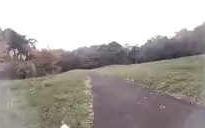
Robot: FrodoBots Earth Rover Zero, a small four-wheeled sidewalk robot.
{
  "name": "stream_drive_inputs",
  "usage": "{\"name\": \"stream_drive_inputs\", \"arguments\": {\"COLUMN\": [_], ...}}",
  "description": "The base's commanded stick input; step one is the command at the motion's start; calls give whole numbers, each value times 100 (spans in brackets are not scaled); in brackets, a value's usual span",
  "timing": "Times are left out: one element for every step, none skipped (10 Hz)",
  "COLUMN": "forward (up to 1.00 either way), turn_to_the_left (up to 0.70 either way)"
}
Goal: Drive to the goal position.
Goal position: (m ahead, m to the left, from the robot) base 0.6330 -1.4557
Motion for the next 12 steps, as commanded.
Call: {"name": "stream_drive_inputs", "arguments": {"forward": [100,100,100,100,100,100,100,100,100,100,100,100], "turn_to_the_left": [0,0,0,0,0,0,0,0,0,0,0,0]}}
